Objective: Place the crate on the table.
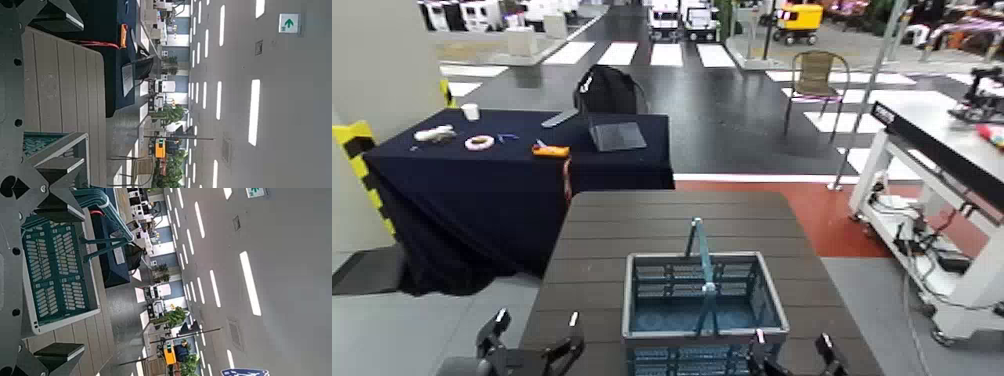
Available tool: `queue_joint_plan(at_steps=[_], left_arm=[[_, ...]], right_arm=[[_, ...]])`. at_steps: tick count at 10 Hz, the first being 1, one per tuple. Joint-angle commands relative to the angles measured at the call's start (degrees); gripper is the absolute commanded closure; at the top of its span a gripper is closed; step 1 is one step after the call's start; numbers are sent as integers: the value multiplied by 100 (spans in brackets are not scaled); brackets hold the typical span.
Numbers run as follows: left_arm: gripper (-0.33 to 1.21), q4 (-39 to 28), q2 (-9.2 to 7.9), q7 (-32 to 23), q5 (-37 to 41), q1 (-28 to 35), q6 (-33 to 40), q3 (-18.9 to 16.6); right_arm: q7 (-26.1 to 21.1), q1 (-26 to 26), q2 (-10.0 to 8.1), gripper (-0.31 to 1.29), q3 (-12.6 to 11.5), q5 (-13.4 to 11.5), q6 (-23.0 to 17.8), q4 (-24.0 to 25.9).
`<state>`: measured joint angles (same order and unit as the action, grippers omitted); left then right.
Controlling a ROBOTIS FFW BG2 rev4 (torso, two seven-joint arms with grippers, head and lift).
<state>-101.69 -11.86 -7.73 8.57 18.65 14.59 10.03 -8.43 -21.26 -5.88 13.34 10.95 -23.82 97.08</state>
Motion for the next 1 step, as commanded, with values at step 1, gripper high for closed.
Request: queue_joint_plan(at_steps=[1], left_arm=[[11,0,9,0,-22,7,36,-1]], right_arm=[[-9,-1,17,14,-24,-102,1,13]])
